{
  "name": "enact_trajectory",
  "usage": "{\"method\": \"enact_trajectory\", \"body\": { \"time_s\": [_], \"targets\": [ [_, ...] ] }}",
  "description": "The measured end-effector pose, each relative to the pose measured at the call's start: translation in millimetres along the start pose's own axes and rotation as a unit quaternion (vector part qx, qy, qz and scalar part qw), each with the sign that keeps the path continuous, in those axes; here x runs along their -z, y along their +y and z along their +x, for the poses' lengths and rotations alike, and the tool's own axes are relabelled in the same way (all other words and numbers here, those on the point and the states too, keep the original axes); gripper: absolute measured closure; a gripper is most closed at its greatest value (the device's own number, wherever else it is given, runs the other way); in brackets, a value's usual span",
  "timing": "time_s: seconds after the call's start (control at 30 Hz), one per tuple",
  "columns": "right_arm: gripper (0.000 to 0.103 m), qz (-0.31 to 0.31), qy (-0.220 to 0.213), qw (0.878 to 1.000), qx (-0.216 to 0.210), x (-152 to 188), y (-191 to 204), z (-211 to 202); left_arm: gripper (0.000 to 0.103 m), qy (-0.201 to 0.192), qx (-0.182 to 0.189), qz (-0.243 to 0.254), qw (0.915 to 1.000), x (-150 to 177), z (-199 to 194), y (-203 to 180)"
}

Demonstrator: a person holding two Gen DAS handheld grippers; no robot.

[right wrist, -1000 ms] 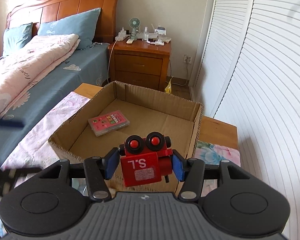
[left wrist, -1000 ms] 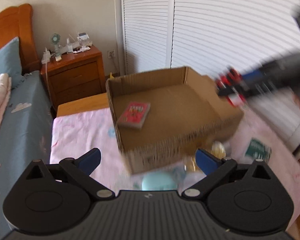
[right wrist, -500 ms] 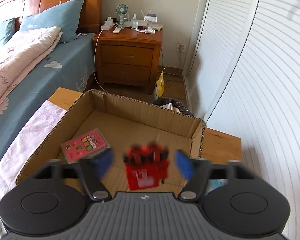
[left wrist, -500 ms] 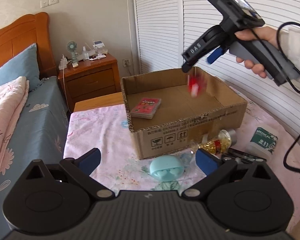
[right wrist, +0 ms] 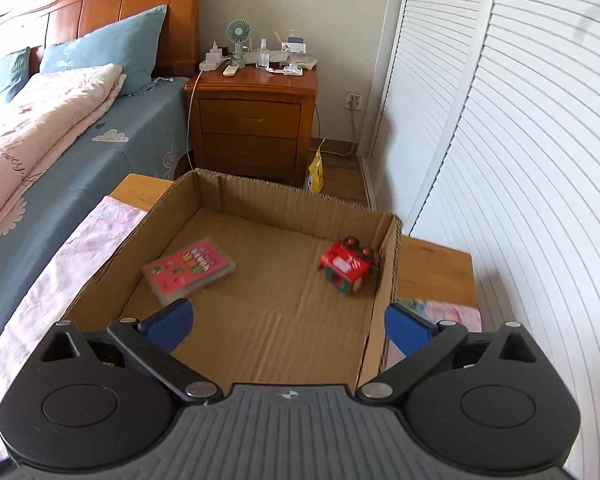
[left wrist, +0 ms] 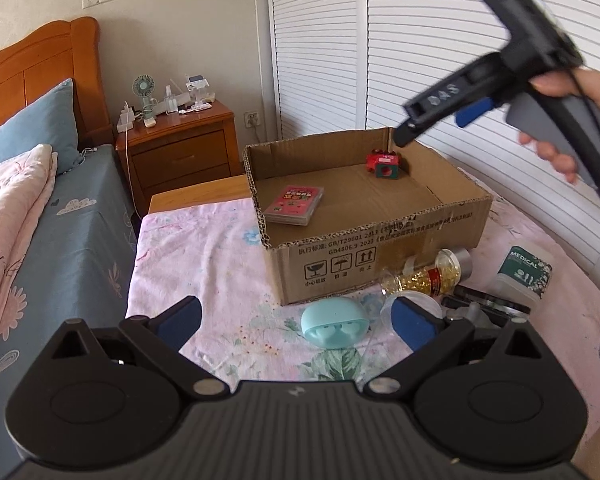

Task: Organize rigid objects
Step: 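Lower the red toy robot into the box and open the right gripper, then move the right tool to the white MEDICAL tub while the left tool approaches the clear jar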

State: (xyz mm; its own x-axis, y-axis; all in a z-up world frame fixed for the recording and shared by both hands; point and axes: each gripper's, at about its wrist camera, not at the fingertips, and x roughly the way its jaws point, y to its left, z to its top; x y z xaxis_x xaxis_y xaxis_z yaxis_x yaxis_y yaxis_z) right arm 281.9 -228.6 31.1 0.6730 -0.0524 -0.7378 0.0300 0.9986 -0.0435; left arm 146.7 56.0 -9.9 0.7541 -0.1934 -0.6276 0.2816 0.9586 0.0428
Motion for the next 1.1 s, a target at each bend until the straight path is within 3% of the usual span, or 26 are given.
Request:
{"method": "enact_trajectory", "body": {
  "time_s": [0.23,0.63,1.1],
  "targets": [
    [0.000,0.026,0.031,0.999,0.024,47,-6,-14,0.003,0.005,0.002,-0.003,1.0000,9,-9,0],
    [0.000,0.127,0.114,0.983,0.071,119,-37,26,0.003,0.021,-0.001,0.000,0.9998,23,-17,-4],
    [0.000,0.183,0.126,0.972,0.071,174,-49,-3,0.003,0.039,0.007,0.017,0.9991,29,-5,-10]
  ]
}}
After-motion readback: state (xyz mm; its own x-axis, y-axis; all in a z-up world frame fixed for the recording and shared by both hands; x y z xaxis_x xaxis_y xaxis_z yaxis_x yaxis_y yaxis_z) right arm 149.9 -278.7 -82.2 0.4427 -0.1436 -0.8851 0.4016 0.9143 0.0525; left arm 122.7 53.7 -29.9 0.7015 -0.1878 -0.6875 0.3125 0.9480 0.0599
